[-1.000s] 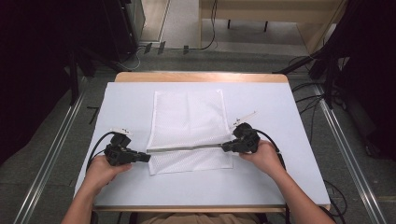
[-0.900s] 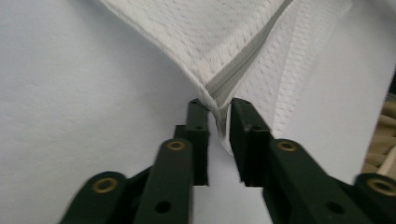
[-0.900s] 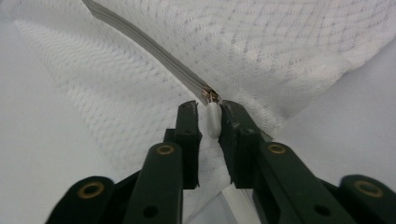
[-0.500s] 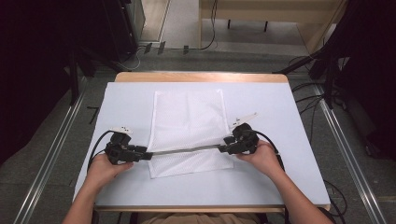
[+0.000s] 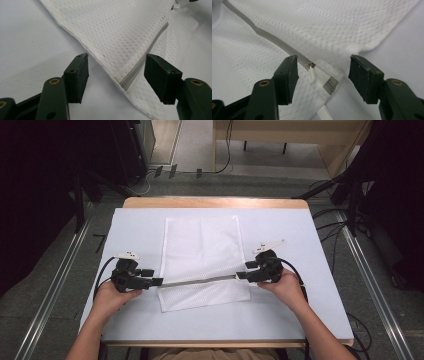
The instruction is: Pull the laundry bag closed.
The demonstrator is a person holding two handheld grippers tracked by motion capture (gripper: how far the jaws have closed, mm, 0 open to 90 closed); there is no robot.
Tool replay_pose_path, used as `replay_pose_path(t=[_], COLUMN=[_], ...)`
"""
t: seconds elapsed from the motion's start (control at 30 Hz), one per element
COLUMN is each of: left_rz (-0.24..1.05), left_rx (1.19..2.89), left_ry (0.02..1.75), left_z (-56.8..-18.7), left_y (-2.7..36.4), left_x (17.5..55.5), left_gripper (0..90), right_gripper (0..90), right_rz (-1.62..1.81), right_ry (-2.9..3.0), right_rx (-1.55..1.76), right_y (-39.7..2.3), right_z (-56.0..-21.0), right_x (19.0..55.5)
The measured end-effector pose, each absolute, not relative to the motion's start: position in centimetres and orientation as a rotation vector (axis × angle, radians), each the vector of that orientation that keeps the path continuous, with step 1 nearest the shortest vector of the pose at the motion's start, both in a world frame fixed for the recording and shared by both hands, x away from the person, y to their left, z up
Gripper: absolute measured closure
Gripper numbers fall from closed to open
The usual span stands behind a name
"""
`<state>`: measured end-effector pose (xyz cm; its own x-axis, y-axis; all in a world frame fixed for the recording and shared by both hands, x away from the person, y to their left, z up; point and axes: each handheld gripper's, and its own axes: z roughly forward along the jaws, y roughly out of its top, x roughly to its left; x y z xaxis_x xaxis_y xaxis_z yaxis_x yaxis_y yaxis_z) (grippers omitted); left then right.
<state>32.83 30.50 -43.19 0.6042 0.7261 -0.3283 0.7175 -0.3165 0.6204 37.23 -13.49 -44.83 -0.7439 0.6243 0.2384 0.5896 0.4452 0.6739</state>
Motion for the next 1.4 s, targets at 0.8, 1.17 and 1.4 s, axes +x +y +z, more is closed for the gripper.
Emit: replay_pose_path(t=[0.8, 1.17, 1.4], left_rz=[0.123, 0.161, 0.181], left_rx=[1.977, 1.982, 1.971], left_ry=[1.275, 1.321, 1.345], left_z=[-43.1, -43.5, -43.8], left_y=[34.0, 34.1, 34.1], left_x=[33.2, 33.5, 33.6], left_gripper=[33.8, 30.1, 27.2], right_gripper=[28.6, 23.7, 23.7], right_rz=[1.139, 1.076, 1.041], right_ry=[2.416, 2.422, 2.426], right_rx=[1.196, 1.221, 1.244], right_y=[-17.6, -18.3, -18.4], right_z=[-45.4, -46.0, -46.3], right_x=[38.7, 39.2, 39.3])
